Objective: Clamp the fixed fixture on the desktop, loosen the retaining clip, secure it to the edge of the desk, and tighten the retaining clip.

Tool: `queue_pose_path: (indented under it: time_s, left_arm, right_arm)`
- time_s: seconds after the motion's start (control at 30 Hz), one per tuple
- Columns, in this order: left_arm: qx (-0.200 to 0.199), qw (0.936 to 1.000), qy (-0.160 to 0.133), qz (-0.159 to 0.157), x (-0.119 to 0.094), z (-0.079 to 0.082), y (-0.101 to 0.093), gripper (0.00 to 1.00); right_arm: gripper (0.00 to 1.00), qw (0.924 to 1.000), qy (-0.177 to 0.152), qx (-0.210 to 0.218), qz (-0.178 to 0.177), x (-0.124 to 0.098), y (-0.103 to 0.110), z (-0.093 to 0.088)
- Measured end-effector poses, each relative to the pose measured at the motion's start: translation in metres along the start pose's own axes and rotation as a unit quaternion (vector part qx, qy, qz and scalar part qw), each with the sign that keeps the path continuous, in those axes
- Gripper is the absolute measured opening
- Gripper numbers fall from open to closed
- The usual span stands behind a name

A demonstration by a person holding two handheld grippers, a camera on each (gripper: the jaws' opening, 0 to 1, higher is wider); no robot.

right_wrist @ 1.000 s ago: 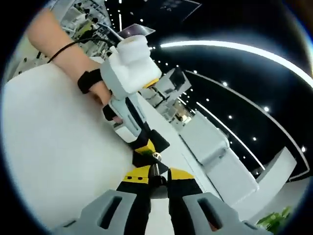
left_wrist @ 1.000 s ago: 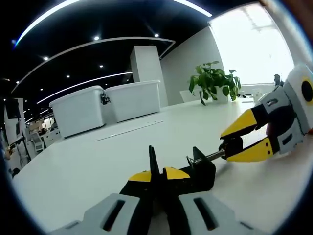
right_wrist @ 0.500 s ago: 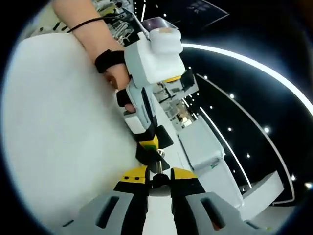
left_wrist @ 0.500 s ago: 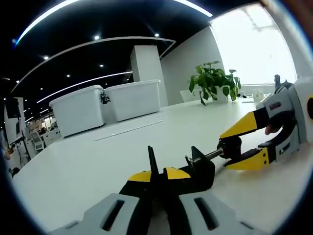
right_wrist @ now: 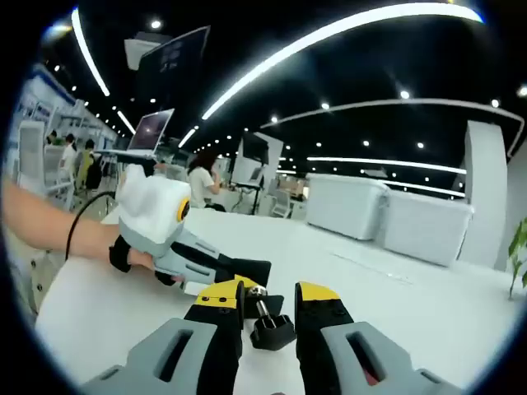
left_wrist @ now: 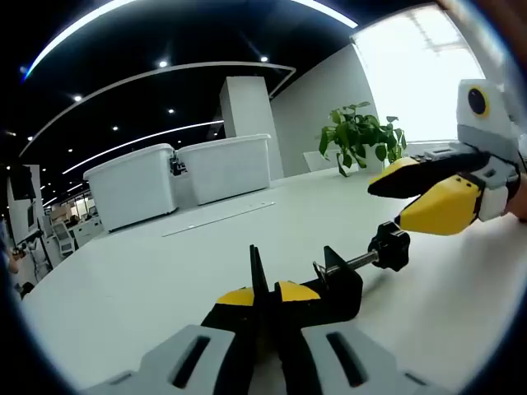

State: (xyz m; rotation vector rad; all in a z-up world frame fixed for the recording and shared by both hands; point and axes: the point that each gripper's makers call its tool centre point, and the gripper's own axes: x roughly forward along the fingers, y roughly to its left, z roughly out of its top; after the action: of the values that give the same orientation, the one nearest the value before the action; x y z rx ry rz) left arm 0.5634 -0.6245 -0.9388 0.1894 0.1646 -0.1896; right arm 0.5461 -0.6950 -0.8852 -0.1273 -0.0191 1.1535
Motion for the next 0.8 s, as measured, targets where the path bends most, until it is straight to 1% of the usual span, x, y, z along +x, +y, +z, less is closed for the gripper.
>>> queue_pose_path:
  time_s: [0.03,0.07,0.1,0.17,0.2,0.33,0.37,0.47,0.53,0.57,0.6,0.8]
  left_arm:
    - [0.000,1.0000,0.000,0.000,0.000,0.000,0.000,0.08]
    - [0.000,1.0000,0.000,0.000,0.000,0.000,0.000,0.08]
    - [0.000,1.0000,0.000,0.000,0.000,0.000,0.000,0.08]
    - [0.000,1.0000,0.000,0.000,0.000,0.000,0.000,0.08]
    - [0.000,1.0000,0.000,0.000,0.000,0.000,0.000,0.08]
    - [0.000,1.0000,0.000,0.000,0.000,0.000,0.000,0.08]
    - [0.001,1.0000,0.000,-0.001,0.000,0.000,0.000,0.08]
    - [0.001,1.0000,-0.001,-0.001,0.000,0.000,-0.001,0.08]
    - [0.001,1.0000,-0.001,-0.001,-0.001,0.000,-0.001,0.08]
    - [0.001,1.0000,-0.001,-0.001,-0.001,0.000,-0.001,0.08]
    - [0.001,1.0000,-0.001,-0.001,-0.001,0.000,-0.001,0.08]
    - [0.001,1.0000,-0.001,-0.001,-0.001,0.000,-0.001,0.08]
  right_arm:
    - [0.24,0.9999,0.008,0.008,-0.004,0.000,-0.004,-0.004]
    - [0.24,0.9998,0.008,0.020,-0.006,0.001,-0.006,-0.005]
    - [0.24,0.9990,0.012,0.042,-0.006,0.002,-0.007,-0.008]
    - [0.23,0.9971,0.018,0.074,0.001,0.002,-0.007,-0.012]
    - [0.23,0.9965,0.020,0.081,0.003,0.002,-0.006,-0.013]
    - [0.23,0.9961,0.035,0.080,0.007,0.004,-0.002,-0.019]
    - [0.23,0.9967,0.044,0.068,0.004,0.004,-0.002,-0.023]
    - [0.21,0.9964,0.044,0.072,0.001,0.004,-0.003,-0.024]
    - [0.21,0.9961,0.043,0.077,0.001,0.004,-0.003,-0.024]
    - [0.20,0.9968,0.045,0.066,0.001,0.004,-0.001,-0.024]
    - [0.20,0.9980,0.047,0.043,0.001,0.004,-0.001,-0.024]
    - [0.20,0.9984,0.052,-0.021,0.001,0.004,0.003,-0.025]
